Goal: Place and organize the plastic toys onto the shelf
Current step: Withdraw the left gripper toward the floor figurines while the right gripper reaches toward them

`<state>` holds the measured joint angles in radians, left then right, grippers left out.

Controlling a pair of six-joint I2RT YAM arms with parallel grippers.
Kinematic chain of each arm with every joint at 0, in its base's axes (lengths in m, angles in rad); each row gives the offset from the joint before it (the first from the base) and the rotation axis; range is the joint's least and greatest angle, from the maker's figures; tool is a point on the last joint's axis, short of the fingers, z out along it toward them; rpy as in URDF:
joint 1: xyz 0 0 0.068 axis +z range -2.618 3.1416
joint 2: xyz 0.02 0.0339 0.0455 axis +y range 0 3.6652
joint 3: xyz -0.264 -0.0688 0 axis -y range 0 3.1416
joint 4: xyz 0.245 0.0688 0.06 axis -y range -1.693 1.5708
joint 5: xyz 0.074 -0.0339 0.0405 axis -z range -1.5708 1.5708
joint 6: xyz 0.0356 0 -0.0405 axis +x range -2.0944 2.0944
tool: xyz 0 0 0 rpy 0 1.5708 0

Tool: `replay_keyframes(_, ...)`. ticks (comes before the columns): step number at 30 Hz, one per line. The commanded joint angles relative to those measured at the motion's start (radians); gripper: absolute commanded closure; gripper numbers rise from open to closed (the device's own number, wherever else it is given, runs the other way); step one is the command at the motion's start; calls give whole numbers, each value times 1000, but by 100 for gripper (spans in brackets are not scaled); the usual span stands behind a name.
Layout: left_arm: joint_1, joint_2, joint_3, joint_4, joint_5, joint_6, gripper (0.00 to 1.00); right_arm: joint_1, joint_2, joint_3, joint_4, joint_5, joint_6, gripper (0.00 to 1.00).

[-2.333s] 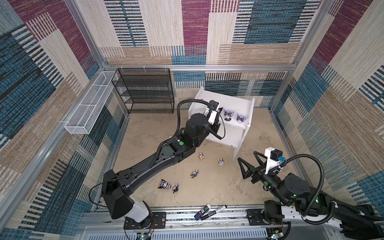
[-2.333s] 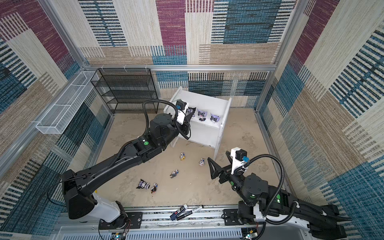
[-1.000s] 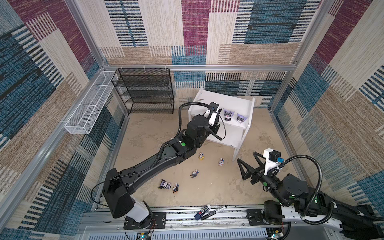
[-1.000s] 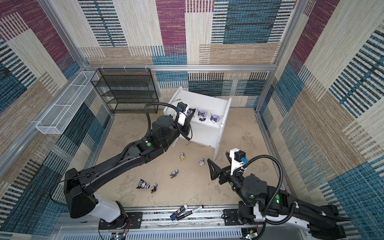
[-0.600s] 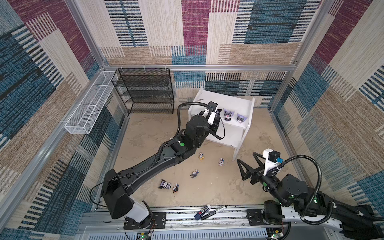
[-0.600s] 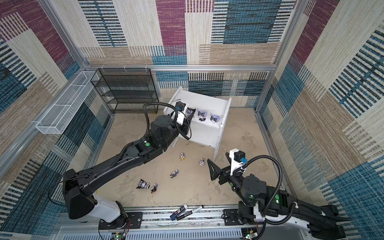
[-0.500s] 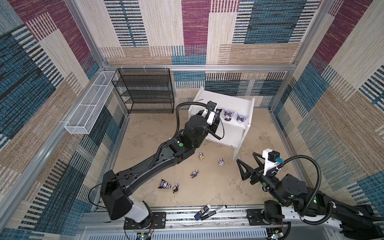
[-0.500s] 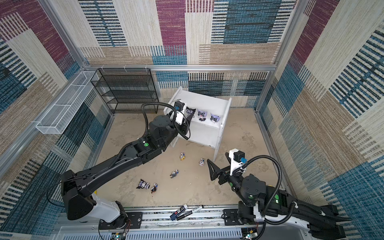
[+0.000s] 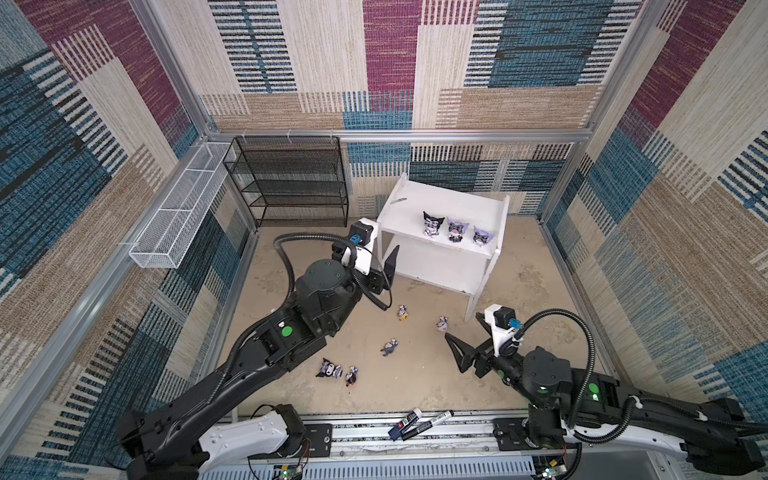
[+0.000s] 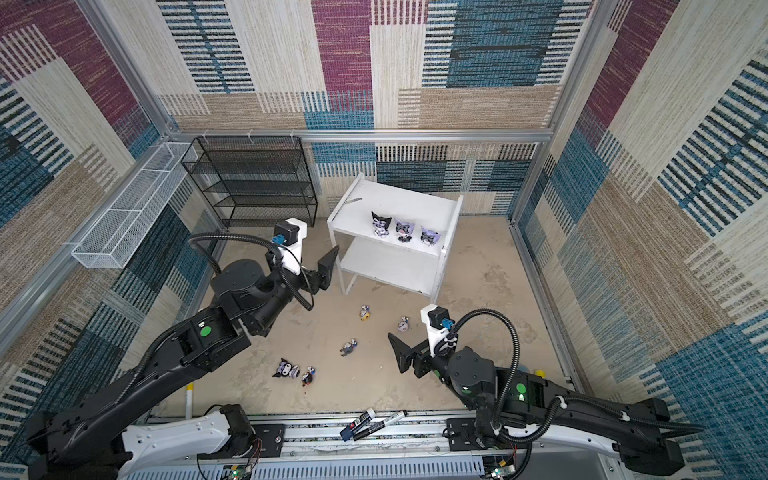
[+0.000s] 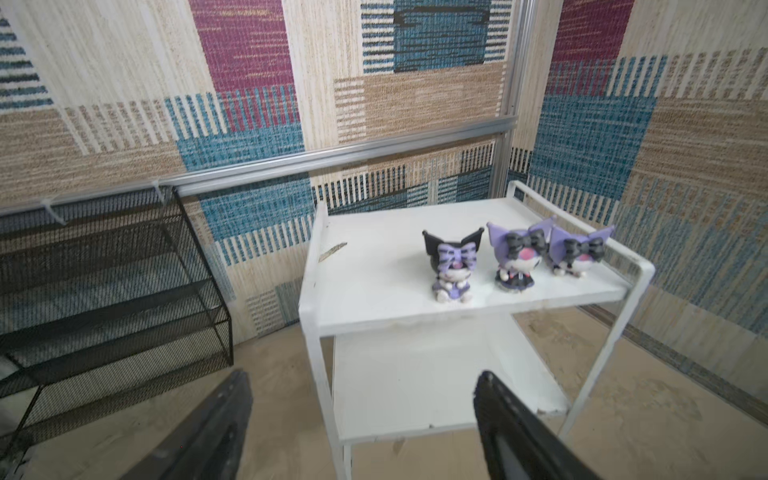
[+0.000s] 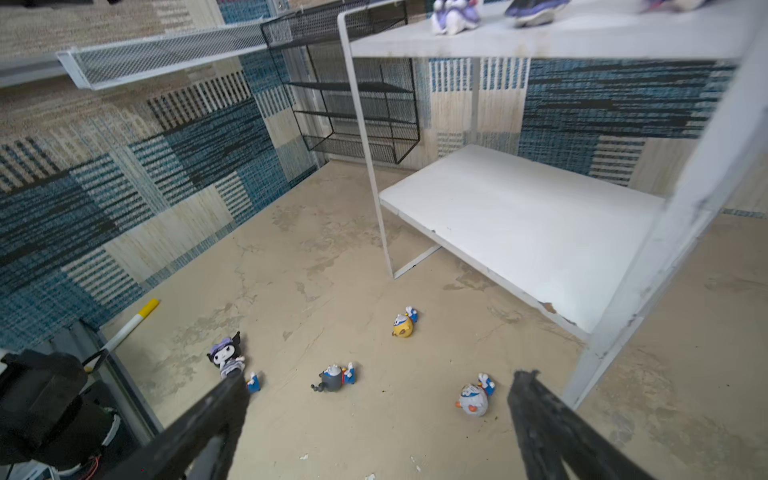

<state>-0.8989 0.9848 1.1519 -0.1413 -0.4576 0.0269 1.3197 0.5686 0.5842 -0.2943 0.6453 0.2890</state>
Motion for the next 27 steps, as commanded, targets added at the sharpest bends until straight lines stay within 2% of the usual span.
replay_keyframes(1,1,-111,-86,-193,-68,-113,18,0,104,-16,128,-114,-14,0)
replay_keyframes(8,2,-387,-255,-502,-139,-310,16,0,496,-27,410,-351,1,0)
replay_keyframes(14,1,-542,-265,-771,-224,-474,16,1,817,89,544,-489,-25,0)
replay_keyframes(18,0,-597,-225,-882,-221,-518,16,0,1005,219,506,-559,-108,0)
replay_keyframes(22,0,-652,-212,-909,-188,-513,12,-5,1176,366,432,-675,-193,0)
replay_keyframes(27,-1,-676,-188,-949,-201,-508,11,-21,1337,529,333,-758,-216,0)
